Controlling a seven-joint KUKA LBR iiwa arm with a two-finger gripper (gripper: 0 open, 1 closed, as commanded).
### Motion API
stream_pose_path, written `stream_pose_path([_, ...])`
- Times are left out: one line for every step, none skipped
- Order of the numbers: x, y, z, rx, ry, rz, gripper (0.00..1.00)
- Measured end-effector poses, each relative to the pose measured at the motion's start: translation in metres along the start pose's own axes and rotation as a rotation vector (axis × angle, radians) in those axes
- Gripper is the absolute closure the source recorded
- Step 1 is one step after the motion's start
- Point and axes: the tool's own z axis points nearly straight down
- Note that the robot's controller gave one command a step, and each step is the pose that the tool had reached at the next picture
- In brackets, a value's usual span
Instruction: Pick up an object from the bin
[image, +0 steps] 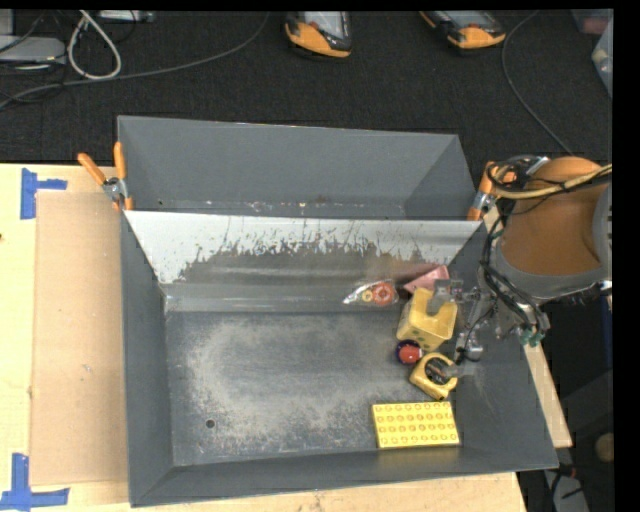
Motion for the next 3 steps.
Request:
stream_pose_path([-0.001, 0.0, -0.005, 0.001, -0.006, -0.003, 0.0])
stream_pose_path([-0.009, 0.011, 0.011, 0.002, -0.006, -0.194, 0.0])
stream_pose_path([-0.039, 0.015, 0.026, 0.002, -0.009, -0.429, 0.0])
